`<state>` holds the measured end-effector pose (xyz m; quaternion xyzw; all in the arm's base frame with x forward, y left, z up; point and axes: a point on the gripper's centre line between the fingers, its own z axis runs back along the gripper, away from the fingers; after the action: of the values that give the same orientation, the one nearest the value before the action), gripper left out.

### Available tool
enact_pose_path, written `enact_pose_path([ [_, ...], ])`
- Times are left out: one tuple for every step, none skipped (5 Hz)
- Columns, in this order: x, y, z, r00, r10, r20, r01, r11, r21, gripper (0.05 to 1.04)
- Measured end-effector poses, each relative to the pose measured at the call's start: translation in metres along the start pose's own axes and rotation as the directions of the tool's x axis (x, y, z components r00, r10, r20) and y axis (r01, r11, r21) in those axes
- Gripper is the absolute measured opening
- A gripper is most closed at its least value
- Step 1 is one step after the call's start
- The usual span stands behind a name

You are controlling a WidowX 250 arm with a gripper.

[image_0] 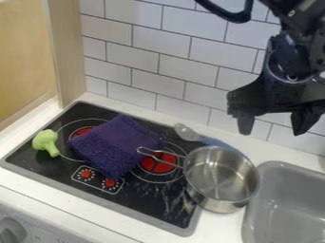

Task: Move the towel to the top left side of the stove

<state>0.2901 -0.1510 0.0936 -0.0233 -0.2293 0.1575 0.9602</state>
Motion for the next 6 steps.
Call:
enact_pose_path([
  [-0.013,0.011,-0.009,0.999,-0.009,-0.04,0.011,0.999,0.043,0.999],
  [-0.01,0.021,-0.009,0.998,0.004,-0.065,0.001,0.997,0.073,0.999],
  [0.011,0.033,0.01,0.997,0.075,-0.008,-0.075,0.995,0.06,0.999],
  [0.024,0.058,0.017,0.989,0.15,0.006,-0.149,0.981,0.127,0.999],
  [0.037,0.087,0.02,0.97,0.245,0.013,-0.243,0.953,0.179,0.999],
  [0.041,0.124,0.02,0.947,0.32,0.026,-0.315,0.911,0.264,0.999],
])
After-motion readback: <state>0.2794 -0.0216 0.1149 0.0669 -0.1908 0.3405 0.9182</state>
